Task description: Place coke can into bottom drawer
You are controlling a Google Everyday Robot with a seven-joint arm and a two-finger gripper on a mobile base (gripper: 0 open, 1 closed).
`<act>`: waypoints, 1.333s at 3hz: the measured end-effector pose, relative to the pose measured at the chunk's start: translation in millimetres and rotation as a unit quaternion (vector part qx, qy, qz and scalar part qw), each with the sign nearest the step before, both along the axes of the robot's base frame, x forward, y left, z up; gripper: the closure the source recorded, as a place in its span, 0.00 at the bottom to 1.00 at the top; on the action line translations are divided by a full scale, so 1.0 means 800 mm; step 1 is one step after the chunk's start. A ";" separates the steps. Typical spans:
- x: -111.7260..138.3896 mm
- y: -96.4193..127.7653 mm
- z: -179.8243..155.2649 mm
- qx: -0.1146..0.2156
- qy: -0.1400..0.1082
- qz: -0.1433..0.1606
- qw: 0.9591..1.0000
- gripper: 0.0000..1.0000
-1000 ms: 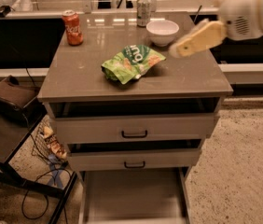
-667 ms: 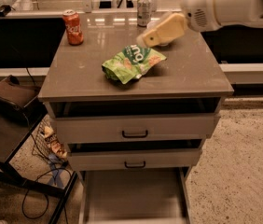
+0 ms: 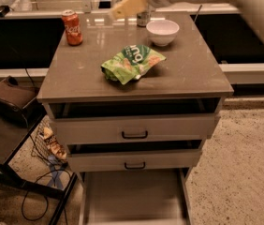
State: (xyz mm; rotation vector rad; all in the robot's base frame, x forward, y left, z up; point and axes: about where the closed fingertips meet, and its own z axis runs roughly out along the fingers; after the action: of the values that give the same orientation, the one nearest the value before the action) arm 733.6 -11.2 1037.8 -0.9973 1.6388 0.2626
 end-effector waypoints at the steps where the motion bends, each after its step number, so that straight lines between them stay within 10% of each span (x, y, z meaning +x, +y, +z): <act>1: 0.081 0.082 -0.010 0.016 0.004 0.012 1.000 0.00; 2: 0.122 0.201 -0.024 0.051 0.015 0.063 0.997 0.00; 4: 0.135 0.208 -0.055 0.076 0.032 0.065 0.994 0.00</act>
Offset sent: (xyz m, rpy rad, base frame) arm 0.1231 0.2439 -0.0307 0.1680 0.0706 0.2283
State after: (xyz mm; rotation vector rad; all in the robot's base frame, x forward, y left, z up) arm 841.9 155.2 993.8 -0.9879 1.5883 0.5041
